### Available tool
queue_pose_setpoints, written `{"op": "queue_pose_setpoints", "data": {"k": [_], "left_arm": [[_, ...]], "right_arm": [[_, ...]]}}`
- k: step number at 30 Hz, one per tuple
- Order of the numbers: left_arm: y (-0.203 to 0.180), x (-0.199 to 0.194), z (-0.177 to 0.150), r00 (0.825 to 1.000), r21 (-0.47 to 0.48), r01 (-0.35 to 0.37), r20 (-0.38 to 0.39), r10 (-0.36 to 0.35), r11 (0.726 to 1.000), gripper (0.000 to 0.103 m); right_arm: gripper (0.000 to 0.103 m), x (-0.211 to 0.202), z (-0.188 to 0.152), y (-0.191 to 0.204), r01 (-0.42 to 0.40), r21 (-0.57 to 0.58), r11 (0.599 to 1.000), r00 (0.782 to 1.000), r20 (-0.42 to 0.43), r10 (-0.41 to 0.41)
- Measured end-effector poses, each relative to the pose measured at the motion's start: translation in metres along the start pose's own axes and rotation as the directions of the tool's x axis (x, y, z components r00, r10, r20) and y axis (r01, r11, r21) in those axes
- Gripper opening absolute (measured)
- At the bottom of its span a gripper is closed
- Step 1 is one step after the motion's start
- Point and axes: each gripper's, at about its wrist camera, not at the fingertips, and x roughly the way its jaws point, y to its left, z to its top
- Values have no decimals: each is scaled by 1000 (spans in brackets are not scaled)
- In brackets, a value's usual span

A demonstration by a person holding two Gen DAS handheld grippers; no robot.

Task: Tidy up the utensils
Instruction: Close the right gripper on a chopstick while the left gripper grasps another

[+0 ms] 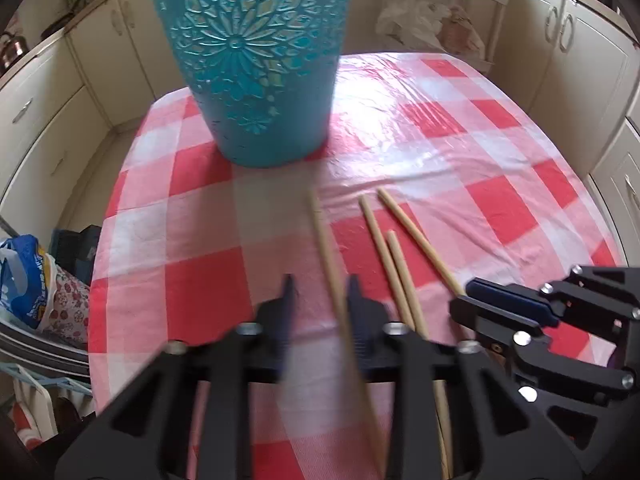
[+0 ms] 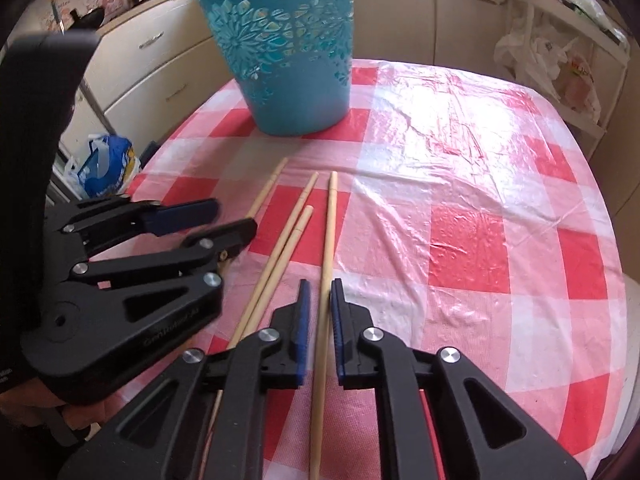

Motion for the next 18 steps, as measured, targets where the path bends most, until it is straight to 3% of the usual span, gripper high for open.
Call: {"op": "queue_pose_setpoints", "data": {"k": [1,3,5,7,10,18], "left_arm": [[-3,-3,-4,1000,26,4,-5,-4,1000,8],[-3,-8,-11,1000,59,-3,-7,3,998,6],[0,-12,-17,1000,65,-1,-12,2,998,6],[4,-12,-16,1000,50,-10,-9,11,999,12],[11,-5,-7,999,4,-34,-3,34,999,33],[18,9,11,1000,-26,-19,2,19,999,38]], "right_arm": [[7,0,-1,0,-12,3,1000,1000,-9,12],[7,-1,-2,0,-34,9,999,999,-22,34],[7,1,0,2,-6,0,1000,1000,-15,6],[7,3,3,2,-2,1,1000,1000,-8,2],[7,6,7,2,-10,7,1000,1000,-8,10],[6,10,12,-3,-27,12,1000,1000,-12,27]]}}
